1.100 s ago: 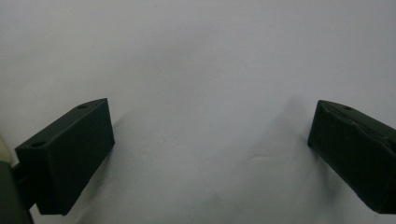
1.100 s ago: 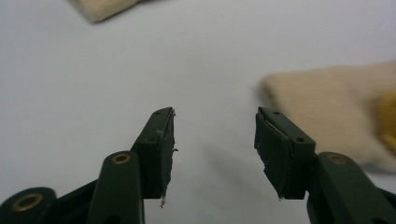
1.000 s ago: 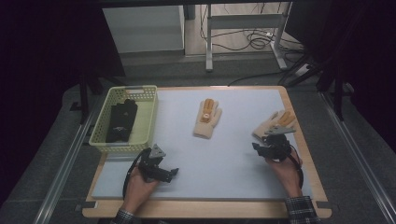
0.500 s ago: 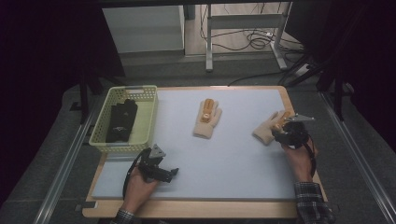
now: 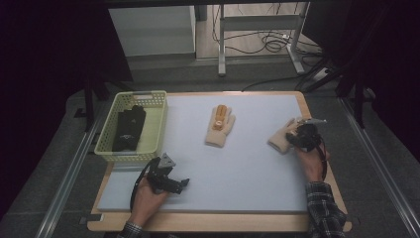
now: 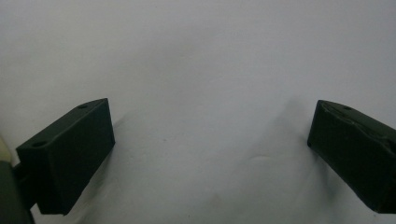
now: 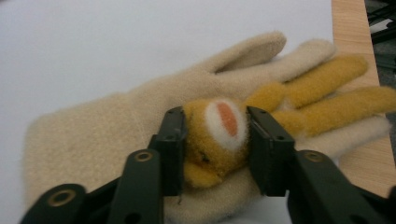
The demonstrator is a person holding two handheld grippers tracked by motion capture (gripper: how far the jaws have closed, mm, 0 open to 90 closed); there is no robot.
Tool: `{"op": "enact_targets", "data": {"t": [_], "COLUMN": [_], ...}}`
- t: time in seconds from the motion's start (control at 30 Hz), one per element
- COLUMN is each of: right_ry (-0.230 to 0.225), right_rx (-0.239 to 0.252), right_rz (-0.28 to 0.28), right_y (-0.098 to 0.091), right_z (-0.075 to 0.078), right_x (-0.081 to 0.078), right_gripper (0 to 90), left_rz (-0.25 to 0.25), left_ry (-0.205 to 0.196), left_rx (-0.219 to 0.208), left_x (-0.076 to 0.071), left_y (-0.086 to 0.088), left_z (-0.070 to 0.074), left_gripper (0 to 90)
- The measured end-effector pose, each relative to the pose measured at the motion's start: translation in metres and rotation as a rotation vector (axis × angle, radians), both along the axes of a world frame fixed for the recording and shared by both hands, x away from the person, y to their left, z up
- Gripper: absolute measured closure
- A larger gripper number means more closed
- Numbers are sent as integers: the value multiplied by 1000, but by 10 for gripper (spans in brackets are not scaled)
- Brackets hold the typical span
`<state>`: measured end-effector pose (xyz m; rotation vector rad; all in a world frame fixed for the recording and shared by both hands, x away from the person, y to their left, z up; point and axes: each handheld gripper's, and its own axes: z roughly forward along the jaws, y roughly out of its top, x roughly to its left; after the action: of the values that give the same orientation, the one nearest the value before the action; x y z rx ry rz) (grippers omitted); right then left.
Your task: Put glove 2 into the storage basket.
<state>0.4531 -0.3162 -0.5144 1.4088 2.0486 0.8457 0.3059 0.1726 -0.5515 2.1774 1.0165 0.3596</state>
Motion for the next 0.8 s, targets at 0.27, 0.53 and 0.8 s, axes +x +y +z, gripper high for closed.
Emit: {"op": "enact_targets", "data": {"t": [0.27, 0.53, 0.8], "right_ry": [-38, -74, 10], "right_rx": [72, 69, 46], "right_rz": [118, 355, 586], "right_y": [6, 52, 104], "right_z": [23, 45, 21], "right_x": [-21, -65, -94], "right_gripper": [622, 619, 592], "left_rz": [1, 1, 1], "left_ry": [0, 0, -1], "left_rx": [0, 0, 0], "left_x": [0, 0, 0], "left_y": [0, 0, 0], "left_z": [0, 0, 0], "left_gripper": [6, 6, 7]}}
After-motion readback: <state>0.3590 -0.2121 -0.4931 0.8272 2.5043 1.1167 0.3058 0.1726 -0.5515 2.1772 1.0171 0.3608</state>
